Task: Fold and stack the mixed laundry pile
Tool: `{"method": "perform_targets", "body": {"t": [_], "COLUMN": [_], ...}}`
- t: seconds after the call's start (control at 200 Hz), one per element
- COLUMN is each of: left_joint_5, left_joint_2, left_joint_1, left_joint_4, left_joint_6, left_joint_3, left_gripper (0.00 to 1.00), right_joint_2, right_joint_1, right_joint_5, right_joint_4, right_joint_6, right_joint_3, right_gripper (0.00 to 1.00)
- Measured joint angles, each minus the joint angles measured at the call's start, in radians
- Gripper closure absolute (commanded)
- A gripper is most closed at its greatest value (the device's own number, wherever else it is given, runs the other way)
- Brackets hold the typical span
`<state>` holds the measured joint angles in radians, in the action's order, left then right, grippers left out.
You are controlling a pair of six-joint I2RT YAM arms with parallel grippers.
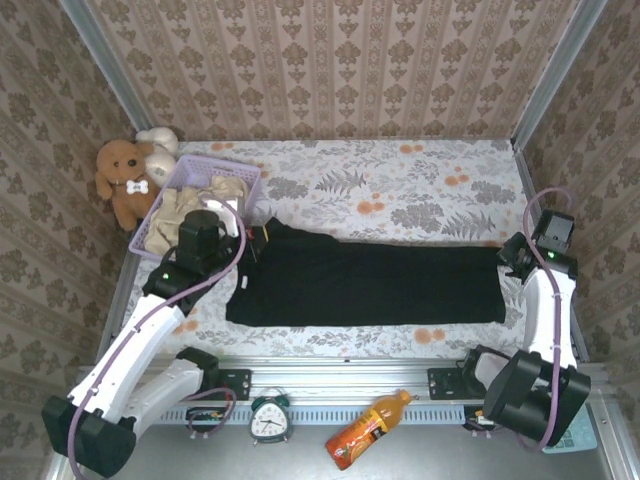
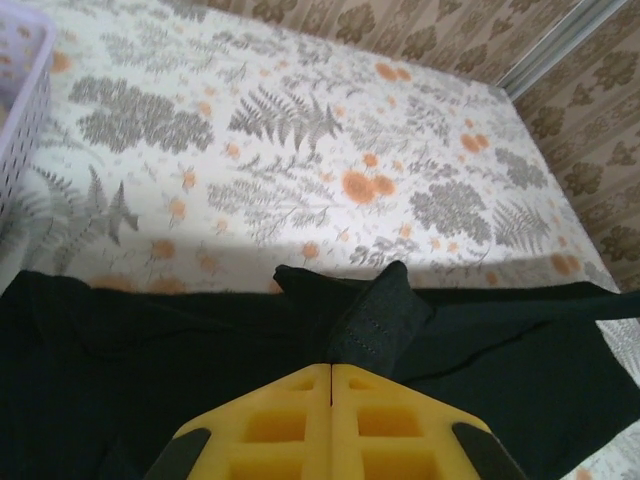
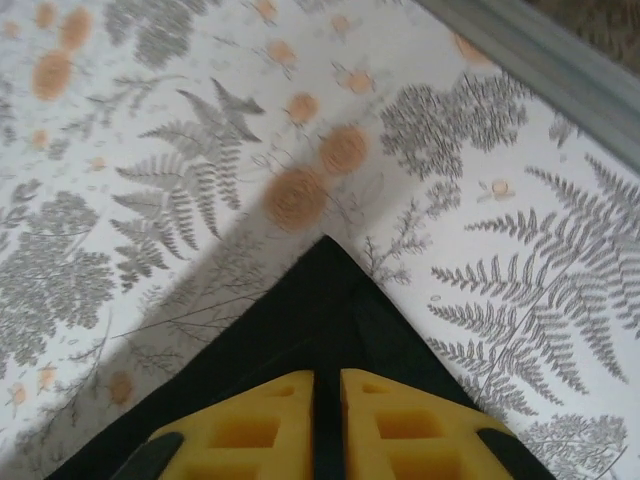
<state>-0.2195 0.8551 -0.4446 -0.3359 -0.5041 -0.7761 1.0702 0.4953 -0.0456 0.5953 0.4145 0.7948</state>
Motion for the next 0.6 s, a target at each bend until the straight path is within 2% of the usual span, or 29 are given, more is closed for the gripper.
{"method": "perform_targets", "body": {"t": [0.035,0.06,0.07,0.145,0.255,0.295,0.355,0.395,0.445,0.485,0.53,0.6], "left_joint_5": [0.001,0.01,0.011,0.029,0.063,0.072,0.078,0.074,0.061,0.045,0.031,0.018], "left_joint_2": [-0.007,-0.01,-0.011,-0.013,-0.013,-0.009,0.019,0.055,0.114,0.179,0.254,0.362], "left_joint_1": [-0.001,-0.008,-0.009,-0.027,-0.033,-0.033,-0.033,-0.033,-0.033,-0.035,-0.045,-0.083], "left_joint_4": [-0.008,-0.017,-0.02,-0.046,-0.056,-0.045,-0.009,0.027,0.078,0.124,0.173,0.229], "left_joint_6": [-0.018,-0.029,-0.032,-0.055,-0.068,-0.068,-0.071,-0.068,-0.079,-0.081,-0.085,-0.085], "left_joint_3": [0.019,0.032,0.035,0.059,0.061,0.06,0.054,0.045,0.029,0.014,-0.005,-0.029], "left_gripper": [0.21,0.05,0.02,0.0,0.02,0.06,0.22,0.36,0.58,0.72,0.8,0.84], "right_joint_2": [0.024,0.036,0.041,0.056,0.054,0.054,0.057,0.065,0.087,0.116,0.153,0.21], "right_joint_1": [0.003,0.005,0.005,0.005,0.005,0.005,0.005,0.005,0.005,0.004,-0.005,-0.03], "right_joint_5": [-0.008,-0.013,-0.014,-0.019,-0.031,-0.036,-0.045,-0.058,-0.077,-0.095,-0.111,-0.12], "right_joint_4": [0.0,-0.001,-0.001,-0.002,-0.015,-0.019,-0.027,-0.035,-0.05,-0.065,-0.079,-0.09], "right_joint_6": [0.006,0.008,0.008,0.009,0.012,0.012,0.012,0.014,0.011,0.014,0.019,0.019], "right_joint_3": [-0.001,-0.001,-0.001,-0.001,-0.001,-0.001,-0.001,-0.001,0.0,0.0,0.0,0.0], "right_gripper": [0.37,0.32,0.31,0.27,0.27,0.28,0.31,0.35,0.44,0.46,0.46,0.45]}}
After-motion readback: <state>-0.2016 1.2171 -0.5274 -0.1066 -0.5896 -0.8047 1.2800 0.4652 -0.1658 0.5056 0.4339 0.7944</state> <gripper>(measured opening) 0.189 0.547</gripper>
